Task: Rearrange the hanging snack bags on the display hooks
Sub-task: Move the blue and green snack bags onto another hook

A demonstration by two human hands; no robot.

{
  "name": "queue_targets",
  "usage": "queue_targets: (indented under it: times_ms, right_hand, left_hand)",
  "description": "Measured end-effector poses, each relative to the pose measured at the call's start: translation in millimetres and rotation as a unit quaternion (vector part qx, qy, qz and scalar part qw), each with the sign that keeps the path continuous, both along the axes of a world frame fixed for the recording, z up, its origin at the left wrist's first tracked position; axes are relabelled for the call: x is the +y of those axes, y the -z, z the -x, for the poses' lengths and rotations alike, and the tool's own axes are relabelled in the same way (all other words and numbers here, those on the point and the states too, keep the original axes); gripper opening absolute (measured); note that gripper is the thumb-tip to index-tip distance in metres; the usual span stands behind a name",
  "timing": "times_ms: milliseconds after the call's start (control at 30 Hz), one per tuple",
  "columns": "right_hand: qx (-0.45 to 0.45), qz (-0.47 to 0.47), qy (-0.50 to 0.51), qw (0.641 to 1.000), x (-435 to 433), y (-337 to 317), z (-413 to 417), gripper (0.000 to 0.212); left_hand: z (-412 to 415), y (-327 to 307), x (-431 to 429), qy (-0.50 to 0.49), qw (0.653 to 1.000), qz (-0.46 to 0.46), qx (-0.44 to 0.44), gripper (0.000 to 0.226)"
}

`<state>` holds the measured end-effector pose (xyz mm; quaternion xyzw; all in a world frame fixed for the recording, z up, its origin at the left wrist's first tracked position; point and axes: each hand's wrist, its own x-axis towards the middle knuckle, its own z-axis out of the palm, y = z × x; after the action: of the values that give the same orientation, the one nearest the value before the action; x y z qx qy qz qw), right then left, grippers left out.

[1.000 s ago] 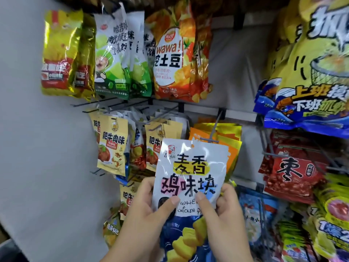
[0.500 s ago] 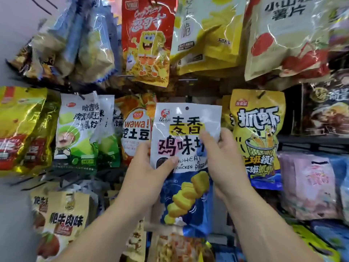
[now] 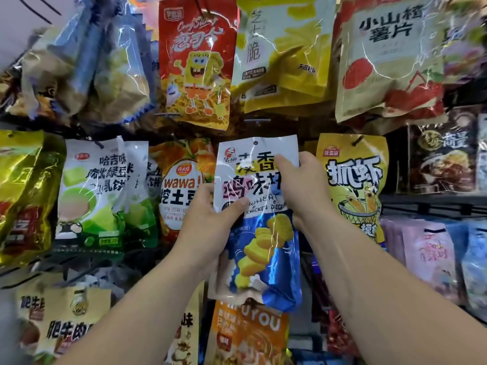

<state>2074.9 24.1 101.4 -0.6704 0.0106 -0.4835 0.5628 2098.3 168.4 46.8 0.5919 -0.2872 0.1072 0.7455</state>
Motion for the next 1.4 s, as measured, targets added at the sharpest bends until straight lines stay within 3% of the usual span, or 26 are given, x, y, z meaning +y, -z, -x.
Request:
queue_targets:
  times_ms: [100,233,367,467,567,700,800,1067,1200,1300,1400]
  right_hand:
    - [-0.002,-0.003,0.008,1.000,0,-2,-2,0.032]
    - [0.005,0.045,0.046,0.998,-5,-1,-9,0.021]
    - [-0.039,0.157,0.117,0.980,-2,13,-4,0.059]
    - [-0.076,0.348,0.192,0.915,5,31,-3,0.059]
    - [-0.005,0.511,0.211,0.833,5,38,-12,0.049]
    - [0.086,0.574,0.234,0.780,-3,37,-28,0.055]
    - [0.122,0.587,0.269,0.754,-7,37,-42,0.060]
    - [0.170,0.587,0.309,0.729,-14,38,-77,0.067]
    - [0.219,0.576,0.304,0.727,-17,39,-84,0.074]
    - [0.224,0.565,0.278,0.744,-13,40,-79,0.076]
    - [0.194,0.535,0.238,0.787,-2,49,-60,0.072]
  left_hand:
    - [-3,1,-2,-0.001,1.000,-0.001,0.001,0.026]
    - [-10,5,-5,-0.004,1.000,0.000,-0.006,0.024]
    - [-18,10,-10,-0.008,1.000,0.001,-0.014,0.024]
    - [-24,15,-12,-0.014,1.000,0.001,-0.014,0.028]
    - [-27,24,-11,-0.022,1.000,-0.006,-0.014,0.028]
    - [-33,46,-5,-0.039,0.998,-0.044,-0.013,0.020]
    - [-35,63,1,-0.072,0.994,-0.083,-0.011,0.029]
    - [-38,83,15,-0.164,0.966,-0.190,-0.059,0.058]
    - [-41,86,21,-0.183,0.961,-0.199,-0.056,0.053]
    - [-39,88,28,-0.194,0.961,-0.193,-0.050,0.046]
    - [-36,95,39,-0.212,0.955,-0.198,-0.060,0.038]
